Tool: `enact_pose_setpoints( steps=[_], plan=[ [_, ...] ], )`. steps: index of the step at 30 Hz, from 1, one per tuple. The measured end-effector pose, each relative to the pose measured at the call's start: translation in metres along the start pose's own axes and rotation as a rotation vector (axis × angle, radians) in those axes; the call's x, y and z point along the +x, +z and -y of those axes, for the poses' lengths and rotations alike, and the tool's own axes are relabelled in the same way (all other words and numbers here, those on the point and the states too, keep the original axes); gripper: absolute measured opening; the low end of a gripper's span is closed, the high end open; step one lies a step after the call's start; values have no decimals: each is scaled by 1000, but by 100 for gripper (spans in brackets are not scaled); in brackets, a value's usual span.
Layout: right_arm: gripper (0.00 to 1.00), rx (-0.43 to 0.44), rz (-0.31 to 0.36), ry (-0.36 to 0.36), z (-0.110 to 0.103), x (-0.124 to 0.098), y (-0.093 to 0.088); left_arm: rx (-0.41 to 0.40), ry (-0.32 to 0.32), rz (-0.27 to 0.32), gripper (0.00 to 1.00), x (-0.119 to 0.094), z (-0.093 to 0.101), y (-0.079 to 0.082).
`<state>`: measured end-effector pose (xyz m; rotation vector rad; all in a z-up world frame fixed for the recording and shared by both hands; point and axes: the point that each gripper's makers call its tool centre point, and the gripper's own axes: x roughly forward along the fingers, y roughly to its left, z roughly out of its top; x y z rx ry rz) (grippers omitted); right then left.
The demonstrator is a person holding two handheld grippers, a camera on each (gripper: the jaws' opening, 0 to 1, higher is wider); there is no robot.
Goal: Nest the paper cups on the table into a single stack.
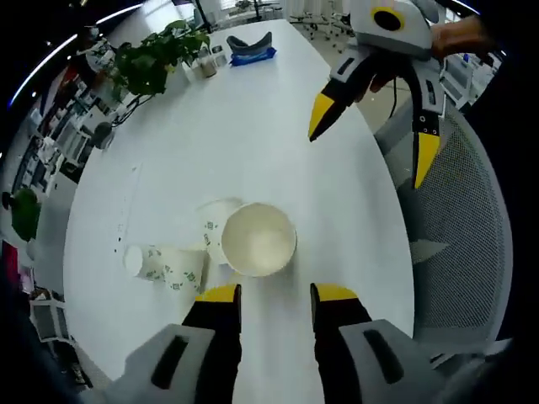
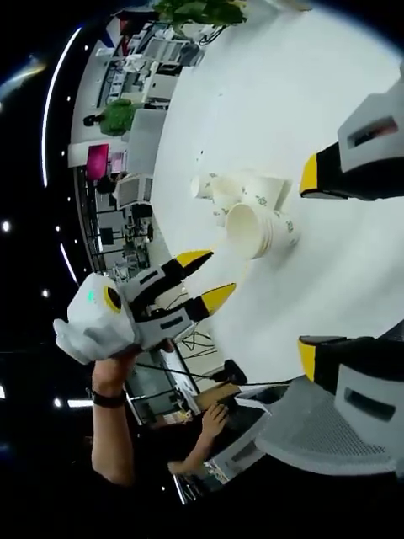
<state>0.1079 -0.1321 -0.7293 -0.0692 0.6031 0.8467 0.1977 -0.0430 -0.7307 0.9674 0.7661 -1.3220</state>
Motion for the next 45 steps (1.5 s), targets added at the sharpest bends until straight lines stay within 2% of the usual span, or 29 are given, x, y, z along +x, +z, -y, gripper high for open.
enact_pose_setpoints(
  steps=[3,7,12,16,18,24,29,34,36,40,45],
  plan=[
    [66,11,2,-8,0,-1,-3,-48,-16,73,35,-5,10,3],
    [66,28,7,-20,-1,-1,-8,-90,32,84,37,-11,1,-9],
    [66,47,19,-37,0,-2,-8,-197,126,120,42,-14,-27,-21],
    [67,50,25,-48,-1,-5,-7,-277,185,149,47,-18,-38,-19],
    [67,54,29,-51,-1,-5,-7,-328,212,167,49,-19,-55,-23],
    [67,76,43,-67,2,-7,-7,-465,304,196,54,-20,-88,-28],
    [67,91,50,-79,4,-8,-6,-504,333,189,54,-14,-107,-30],
    [67,92,36,-88,6,-10,-14,-550,332,208,53,-4,-122,-18],
    [67,101,38,-90,6,-10,-15,-564,342,203,53,3,-135,-17],
    [67,109,40,-89,2,-10,-14,-608,340,213,53,14,-148,-11],
    [67,112,36,-85,-4,-7,-16,-620,346,210,52,28,-170,-5]
  ],
)
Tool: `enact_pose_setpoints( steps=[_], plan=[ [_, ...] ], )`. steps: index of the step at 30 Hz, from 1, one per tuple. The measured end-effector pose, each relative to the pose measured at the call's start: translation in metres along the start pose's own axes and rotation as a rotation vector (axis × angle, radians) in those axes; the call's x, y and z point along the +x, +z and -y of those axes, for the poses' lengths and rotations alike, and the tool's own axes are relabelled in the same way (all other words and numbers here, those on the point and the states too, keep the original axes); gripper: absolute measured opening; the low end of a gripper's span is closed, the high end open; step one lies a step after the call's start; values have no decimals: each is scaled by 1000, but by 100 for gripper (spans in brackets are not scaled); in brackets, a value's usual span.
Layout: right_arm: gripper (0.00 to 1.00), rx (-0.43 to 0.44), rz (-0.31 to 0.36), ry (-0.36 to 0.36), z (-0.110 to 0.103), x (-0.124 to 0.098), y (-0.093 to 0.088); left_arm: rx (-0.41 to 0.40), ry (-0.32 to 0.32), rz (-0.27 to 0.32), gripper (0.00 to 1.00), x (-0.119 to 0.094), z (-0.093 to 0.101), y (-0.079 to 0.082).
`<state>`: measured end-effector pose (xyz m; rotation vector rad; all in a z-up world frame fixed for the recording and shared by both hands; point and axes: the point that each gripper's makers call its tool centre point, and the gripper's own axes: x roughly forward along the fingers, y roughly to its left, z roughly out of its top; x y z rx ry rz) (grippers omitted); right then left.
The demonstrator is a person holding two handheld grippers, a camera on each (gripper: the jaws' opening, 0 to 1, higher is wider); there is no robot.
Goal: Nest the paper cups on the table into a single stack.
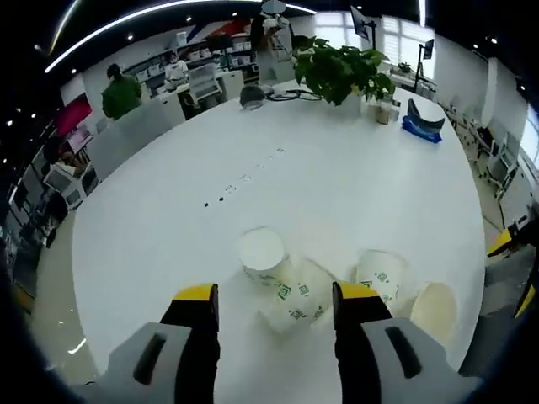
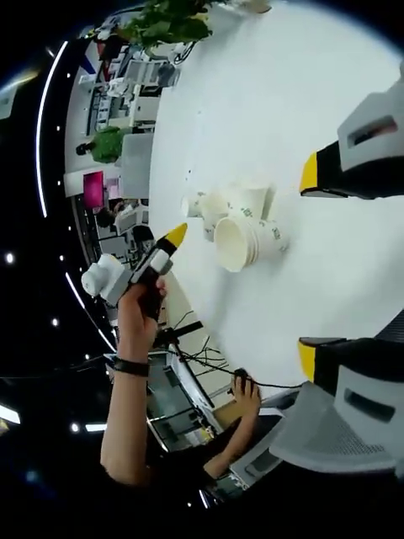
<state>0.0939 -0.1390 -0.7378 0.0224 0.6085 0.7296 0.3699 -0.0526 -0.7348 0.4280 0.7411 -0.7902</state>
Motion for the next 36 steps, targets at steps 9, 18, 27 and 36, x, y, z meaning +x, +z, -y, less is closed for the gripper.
enact_pose_setpoints(
  steps=[9,18,27,36],
  plan=[
    [67,24,-1,-6,1,-3,-2,-41,-11,-10,51,28,-14,7],
    [67,49,-15,-14,2,-5,-8,-81,-38,-8,46,59,-13,13],
    [67,66,-14,-22,3,-4,-10,-55,-36,-74,41,77,-3,1],
    [66,74,-26,-36,10,-6,-16,-64,-3,-60,37,70,-12,5]
  ],
)
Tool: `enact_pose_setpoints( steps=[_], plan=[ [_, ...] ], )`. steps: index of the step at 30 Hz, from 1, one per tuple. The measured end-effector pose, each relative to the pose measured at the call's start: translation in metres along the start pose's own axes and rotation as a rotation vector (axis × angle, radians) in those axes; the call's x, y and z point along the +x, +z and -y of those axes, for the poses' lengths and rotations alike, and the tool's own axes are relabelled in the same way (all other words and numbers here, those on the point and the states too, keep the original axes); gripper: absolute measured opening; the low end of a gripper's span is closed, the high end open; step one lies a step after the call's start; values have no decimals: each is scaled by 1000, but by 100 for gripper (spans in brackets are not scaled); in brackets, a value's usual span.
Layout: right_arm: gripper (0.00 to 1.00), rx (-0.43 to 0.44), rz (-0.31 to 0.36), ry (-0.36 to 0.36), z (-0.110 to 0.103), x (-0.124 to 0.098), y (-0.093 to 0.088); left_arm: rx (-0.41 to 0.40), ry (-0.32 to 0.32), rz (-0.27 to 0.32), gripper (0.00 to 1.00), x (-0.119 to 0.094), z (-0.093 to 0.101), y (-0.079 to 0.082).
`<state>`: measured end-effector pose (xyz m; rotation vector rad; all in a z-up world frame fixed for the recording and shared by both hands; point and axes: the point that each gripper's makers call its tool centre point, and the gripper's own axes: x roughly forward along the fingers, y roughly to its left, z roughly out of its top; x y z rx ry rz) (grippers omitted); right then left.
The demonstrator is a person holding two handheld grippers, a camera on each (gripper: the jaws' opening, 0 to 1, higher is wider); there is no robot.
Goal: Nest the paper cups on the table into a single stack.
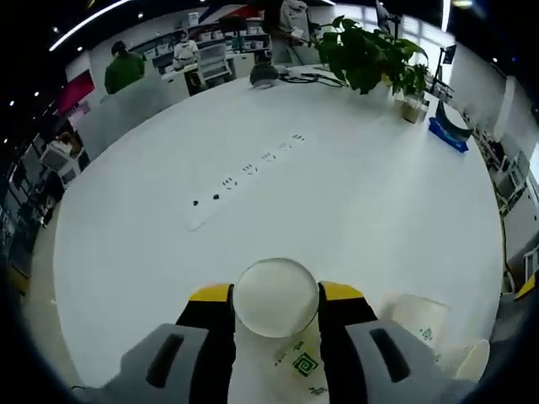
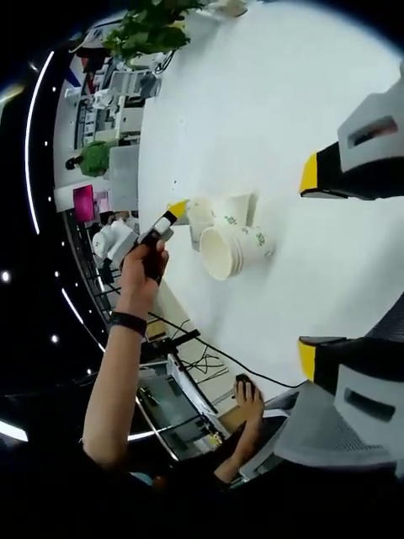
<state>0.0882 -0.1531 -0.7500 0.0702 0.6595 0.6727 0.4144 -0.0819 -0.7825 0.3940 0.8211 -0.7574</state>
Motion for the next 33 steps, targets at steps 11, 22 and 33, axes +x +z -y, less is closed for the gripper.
enact_pose_setpoints(
  steps=[11,22,33],
  plan=[
    [65,-13,34,-13,16,0,24,-43,18,96,36,-55,-18,6],
    [63,-73,44,48,-2,12,46,-42,42,114,36,-96,-41,-12],
    [61,-98,62,86,-16,18,60,-50,42,144,36,-141,-29,-39]
  ],
)
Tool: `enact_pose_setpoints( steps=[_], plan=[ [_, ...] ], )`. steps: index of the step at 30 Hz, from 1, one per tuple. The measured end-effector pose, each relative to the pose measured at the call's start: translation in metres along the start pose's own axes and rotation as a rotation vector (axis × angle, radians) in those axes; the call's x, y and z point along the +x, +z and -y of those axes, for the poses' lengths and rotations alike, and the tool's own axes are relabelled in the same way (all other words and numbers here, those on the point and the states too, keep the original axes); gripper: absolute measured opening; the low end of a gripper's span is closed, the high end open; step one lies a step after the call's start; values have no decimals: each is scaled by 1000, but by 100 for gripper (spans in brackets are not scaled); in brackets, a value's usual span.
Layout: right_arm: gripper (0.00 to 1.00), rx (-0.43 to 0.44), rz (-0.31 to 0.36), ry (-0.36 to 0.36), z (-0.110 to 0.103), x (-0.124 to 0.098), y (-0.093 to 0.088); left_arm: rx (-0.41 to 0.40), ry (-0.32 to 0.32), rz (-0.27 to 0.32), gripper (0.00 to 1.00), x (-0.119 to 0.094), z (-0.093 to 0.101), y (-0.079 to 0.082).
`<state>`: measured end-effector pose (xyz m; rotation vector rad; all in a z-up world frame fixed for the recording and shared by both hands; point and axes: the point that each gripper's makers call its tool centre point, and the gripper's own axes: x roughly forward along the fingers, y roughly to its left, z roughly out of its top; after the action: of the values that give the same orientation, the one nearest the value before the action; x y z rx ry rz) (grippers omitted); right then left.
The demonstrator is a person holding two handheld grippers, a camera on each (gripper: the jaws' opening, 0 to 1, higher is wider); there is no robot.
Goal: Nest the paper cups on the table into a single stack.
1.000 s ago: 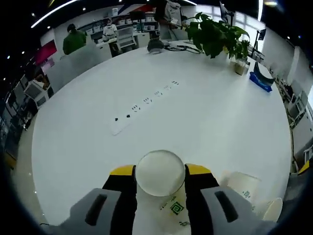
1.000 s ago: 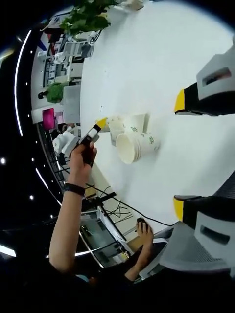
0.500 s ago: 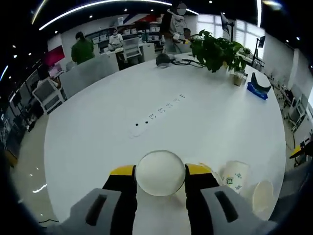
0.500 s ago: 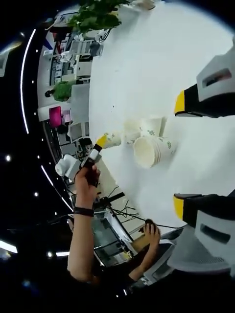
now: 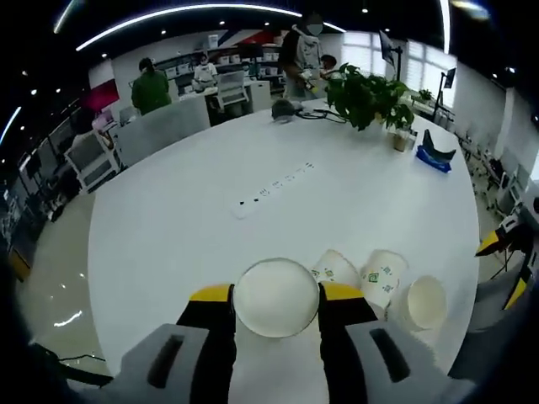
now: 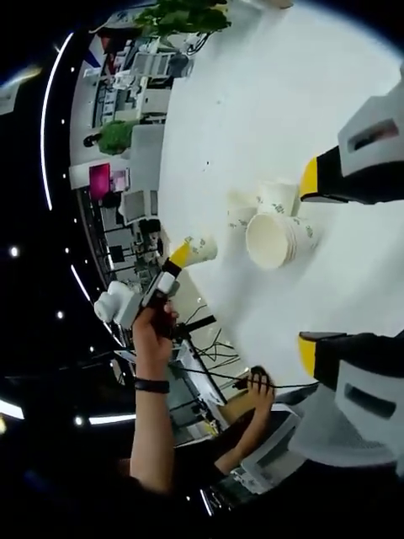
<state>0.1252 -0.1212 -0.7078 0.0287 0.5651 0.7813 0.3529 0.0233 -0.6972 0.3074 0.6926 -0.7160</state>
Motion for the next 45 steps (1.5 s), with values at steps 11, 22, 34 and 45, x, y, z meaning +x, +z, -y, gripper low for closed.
enact_pose_setpoints(
  steps=[11,22,34,45],
  plan=[
    [59,-18,9,40,-22,7,10,11,-6,32,36,-39,18,-7],
    [58,-34,3,83,-39,22,17,4,-18,59,36,-60,32,-15],
    [58,-53,-2,109,-50,30,22,51,-81,72,36,-82,60,-30],
    [58,-63,-8,136,-65,47,25,45,-134,110,36,-99,80,-38]
  ],
)
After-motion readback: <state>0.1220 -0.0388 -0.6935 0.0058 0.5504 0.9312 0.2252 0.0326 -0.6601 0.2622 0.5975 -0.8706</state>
